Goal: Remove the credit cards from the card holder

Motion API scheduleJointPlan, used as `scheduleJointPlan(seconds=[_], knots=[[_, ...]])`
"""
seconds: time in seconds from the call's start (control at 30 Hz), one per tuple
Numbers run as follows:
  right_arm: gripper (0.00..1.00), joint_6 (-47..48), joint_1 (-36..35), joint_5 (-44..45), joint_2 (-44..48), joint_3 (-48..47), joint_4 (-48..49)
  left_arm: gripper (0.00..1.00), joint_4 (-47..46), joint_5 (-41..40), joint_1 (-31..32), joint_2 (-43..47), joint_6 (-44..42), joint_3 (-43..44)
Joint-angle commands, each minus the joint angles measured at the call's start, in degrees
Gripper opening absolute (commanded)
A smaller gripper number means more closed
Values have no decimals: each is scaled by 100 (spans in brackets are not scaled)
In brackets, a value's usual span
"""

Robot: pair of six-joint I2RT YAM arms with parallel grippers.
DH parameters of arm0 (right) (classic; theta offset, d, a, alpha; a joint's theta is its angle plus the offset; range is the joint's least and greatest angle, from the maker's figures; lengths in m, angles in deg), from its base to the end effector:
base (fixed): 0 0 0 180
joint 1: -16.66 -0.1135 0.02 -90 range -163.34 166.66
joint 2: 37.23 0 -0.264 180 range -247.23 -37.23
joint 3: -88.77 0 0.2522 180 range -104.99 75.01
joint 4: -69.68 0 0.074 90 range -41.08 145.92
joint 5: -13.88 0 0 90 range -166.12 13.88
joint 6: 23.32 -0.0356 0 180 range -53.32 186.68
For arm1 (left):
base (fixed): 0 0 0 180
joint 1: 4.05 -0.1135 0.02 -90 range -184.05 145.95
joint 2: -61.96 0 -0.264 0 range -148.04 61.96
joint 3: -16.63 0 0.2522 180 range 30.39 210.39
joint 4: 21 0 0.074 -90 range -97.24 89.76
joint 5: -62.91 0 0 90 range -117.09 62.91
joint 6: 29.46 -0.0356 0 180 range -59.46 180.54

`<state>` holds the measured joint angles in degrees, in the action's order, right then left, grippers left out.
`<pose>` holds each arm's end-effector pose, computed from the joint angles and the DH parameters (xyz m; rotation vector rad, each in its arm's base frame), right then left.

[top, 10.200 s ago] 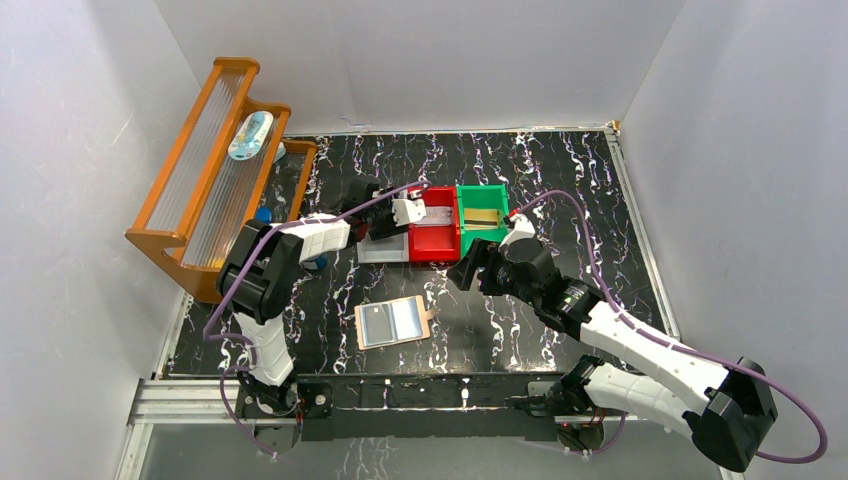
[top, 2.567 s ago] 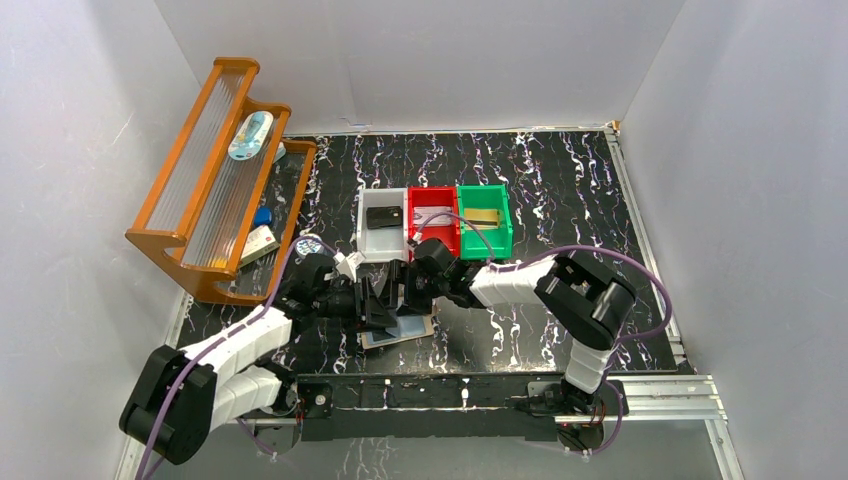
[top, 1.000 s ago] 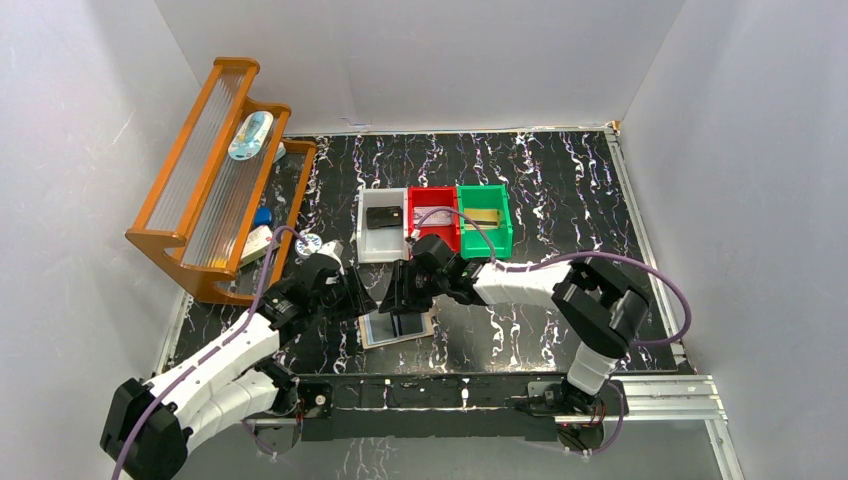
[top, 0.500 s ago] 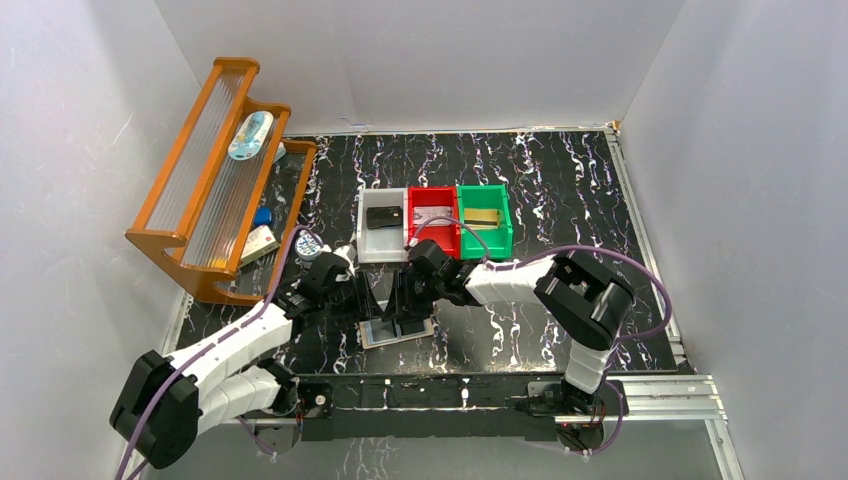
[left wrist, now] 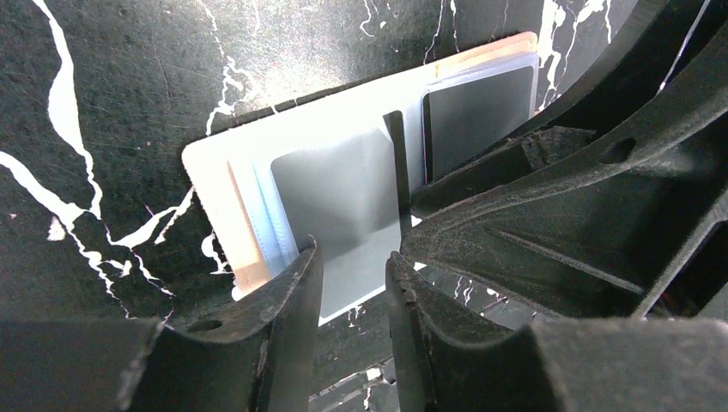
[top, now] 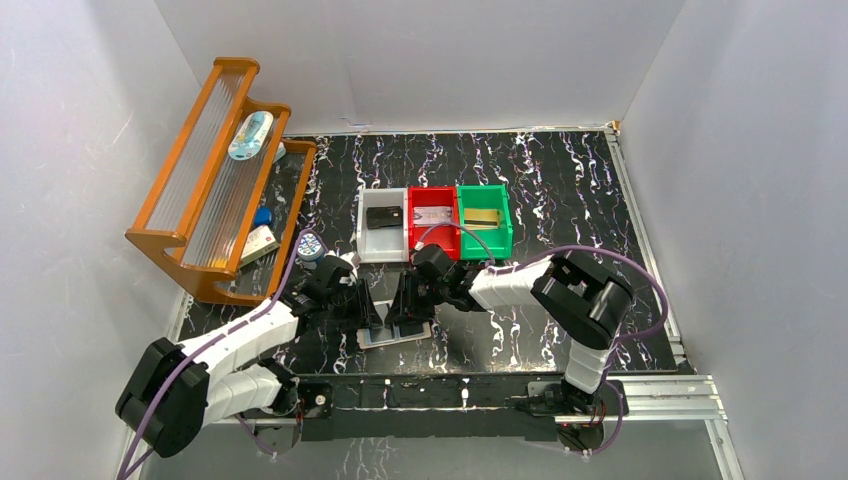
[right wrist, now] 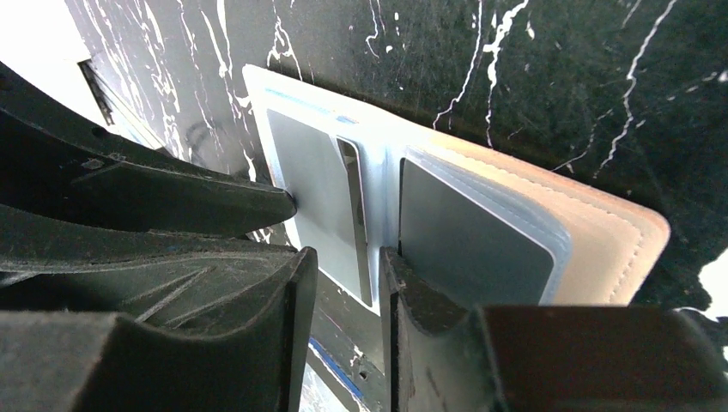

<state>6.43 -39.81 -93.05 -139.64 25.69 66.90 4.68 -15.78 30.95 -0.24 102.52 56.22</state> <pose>0.1858 0.2991 0.1390 -0.0886 2.6828 1.2217 0.1616 -0.1217 0.1688 -0.0597 2.5731 -0.8092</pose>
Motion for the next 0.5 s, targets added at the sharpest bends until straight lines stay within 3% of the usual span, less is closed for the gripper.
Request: scheduleJointPlan(seconds=[0.0, 0.33, 0.47], knots=[[39, -211, -22, -96, -83, 126, 501, 31, 195, -39, -6, -63, -92, -44], [32, -282, -22, -261, -82, 295, 1046, 27, 153, -111, -4, -278, -45, -135], [29, -303, -22, -188, -197, 223, 748, 26, 161, -118, -3, -228, -66, -169]])
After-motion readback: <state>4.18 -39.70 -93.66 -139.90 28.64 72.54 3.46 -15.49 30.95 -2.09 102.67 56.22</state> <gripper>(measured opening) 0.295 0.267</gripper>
